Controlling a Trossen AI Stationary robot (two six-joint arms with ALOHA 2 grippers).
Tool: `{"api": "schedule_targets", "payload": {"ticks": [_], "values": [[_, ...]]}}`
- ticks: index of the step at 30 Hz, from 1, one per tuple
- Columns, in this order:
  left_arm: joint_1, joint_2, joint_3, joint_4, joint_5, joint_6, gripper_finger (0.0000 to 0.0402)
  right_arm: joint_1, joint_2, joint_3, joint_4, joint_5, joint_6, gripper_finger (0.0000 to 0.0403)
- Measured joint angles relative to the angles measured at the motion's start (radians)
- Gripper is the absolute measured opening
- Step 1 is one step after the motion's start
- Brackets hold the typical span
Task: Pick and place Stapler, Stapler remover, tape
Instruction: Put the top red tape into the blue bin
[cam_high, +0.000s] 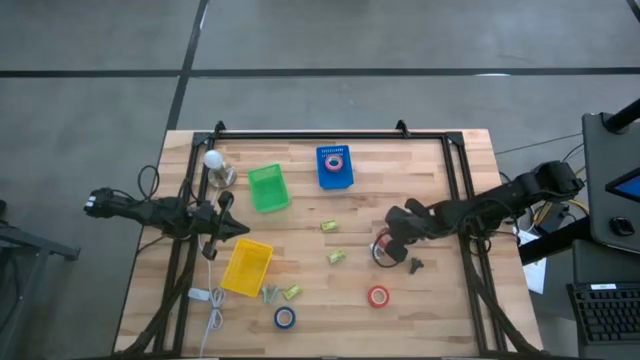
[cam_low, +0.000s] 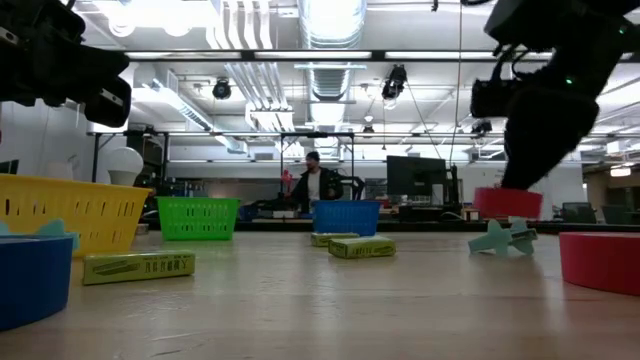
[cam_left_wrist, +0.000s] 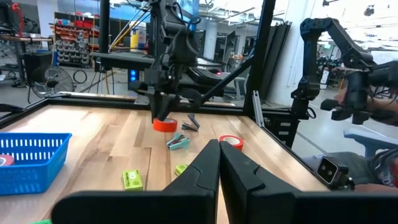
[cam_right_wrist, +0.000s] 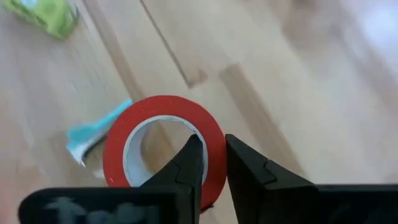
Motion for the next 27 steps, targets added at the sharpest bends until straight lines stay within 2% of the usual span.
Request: {"api": "schedule_targets", "payload": {"ticks": [4,19,27], "values": [[0.000,0.000,0.000,0.000,0.000,0.000,0.0014,0.000,0.000,0.045,-0.001,0.043,-0.046,0.0046],[0.000,0.000,0.000,0.000,0.000,0.000,0.0014,-0.006,0.000,0.164,-0.003,0.067,-0.154,0.0045],[0.000,0.000,0.000,0.000,0.002,0.000,0.0014,-0.065,0.000,0.190,0.014,0.073,-0.212,0.0047]]}}
